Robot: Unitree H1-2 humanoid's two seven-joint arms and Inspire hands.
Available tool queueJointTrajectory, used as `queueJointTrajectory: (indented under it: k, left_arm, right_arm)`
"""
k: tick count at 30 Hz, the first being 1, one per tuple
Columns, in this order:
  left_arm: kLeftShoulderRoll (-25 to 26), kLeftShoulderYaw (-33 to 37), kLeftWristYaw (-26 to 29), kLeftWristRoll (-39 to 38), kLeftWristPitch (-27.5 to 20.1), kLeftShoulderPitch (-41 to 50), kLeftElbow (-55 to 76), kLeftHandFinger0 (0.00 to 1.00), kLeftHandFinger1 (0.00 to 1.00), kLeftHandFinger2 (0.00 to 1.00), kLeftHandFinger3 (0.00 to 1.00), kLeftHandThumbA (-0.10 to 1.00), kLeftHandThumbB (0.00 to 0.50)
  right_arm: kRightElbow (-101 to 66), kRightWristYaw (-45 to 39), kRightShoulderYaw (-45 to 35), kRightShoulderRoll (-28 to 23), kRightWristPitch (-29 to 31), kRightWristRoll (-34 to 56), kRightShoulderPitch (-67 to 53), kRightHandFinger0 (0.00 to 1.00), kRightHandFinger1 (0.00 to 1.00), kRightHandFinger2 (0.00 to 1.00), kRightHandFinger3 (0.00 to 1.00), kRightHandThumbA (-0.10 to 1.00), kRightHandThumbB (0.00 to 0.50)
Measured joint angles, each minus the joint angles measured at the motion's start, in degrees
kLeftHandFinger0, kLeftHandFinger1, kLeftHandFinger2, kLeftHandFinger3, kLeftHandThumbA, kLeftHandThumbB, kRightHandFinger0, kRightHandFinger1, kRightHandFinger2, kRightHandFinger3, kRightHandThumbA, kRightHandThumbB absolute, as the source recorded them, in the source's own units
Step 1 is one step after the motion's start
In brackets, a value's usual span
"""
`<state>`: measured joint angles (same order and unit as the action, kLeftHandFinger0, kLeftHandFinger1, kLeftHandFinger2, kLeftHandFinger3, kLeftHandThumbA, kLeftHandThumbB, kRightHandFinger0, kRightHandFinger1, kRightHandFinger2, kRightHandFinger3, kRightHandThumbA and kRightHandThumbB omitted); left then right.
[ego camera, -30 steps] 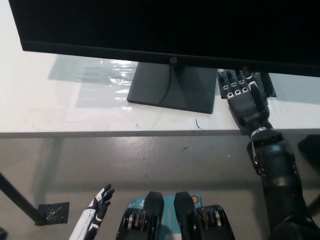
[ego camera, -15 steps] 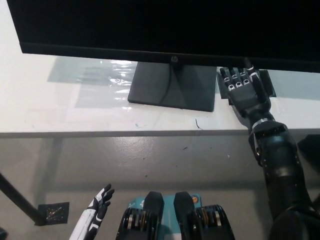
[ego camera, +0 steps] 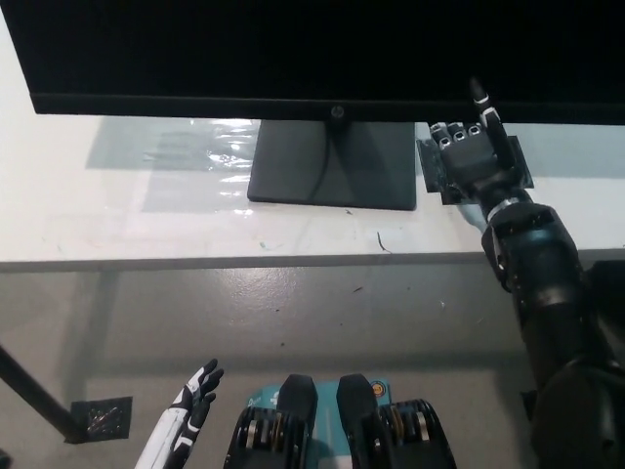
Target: The monitor is being placed at the center of the desk and the robot uses its right hand to grab on the right side of the monitor and tilt the angle of the montior sideways.
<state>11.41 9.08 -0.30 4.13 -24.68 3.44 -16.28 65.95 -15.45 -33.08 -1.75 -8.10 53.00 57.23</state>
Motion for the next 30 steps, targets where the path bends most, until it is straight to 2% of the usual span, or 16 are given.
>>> queueJointTrajectory:
  k: [6, 12, 16, 24, 30]
  left_arm:
    - [0.0, 0.0, 0.0, 0.0, 0.0, -0.06, 0.0, 1.0, 1.0, 1.0, 1.0, 1.0, 0.31]
    - [0.06, 0.0, 0.01, 0.01, 0.0, -0.34, 0.01, 1.0, 1.0, 1.0, 1.0, 1.0, 0.314]
    - [0.33, -0.01, 0.0, 0.0, 0.0, -0.5, 0.01, 1.0, 1.0, 1.0, 1.0, 1.0, 0.311]
    - [0.43, 0.01, 0.01, 0.01, 0.0, -0.89, 0.0, 1.0, 1.0, 1.0, 1.0, 1.0, 0.304]
    - [0.43, 0.02, 0.01, 0.02, 0.0, -2.08, 0.0, 1.0, 1.0, 1.0, 1.0, 1.0, 0.316]
  right_arm:
    - [3.2, 0.0, -0.24, -0.76, 1.38, -0.71, 2.25, 1.0, 1.0, 1.0, 1.0, 1.0, 0.484]
    - [3.53, -0.08, -0.43, -0.79, 2.65, -1.39, 4.6, 1.0, 1.0, 1.0, 1.0, 1.0, 0.463]
    - [3.51, -0.21, -0.46, -0.8, 2.94, -1.78, 4.61, 1.0, 1.0, 1.0, 1.0, 1.0, 0.473]
    - [4.03, -0.55, -0.62, -0.9, 3.42, -2.32, 4.72, 1.0, 1.0, 1.0, 1.0, 1.0, 0.449]
    - [1.31, -0.9, -0.31, -0.55, 3.47, -2.66, 3.33, 1.0, 1.0, 1.0, 1.0, 1.0, 0.437]
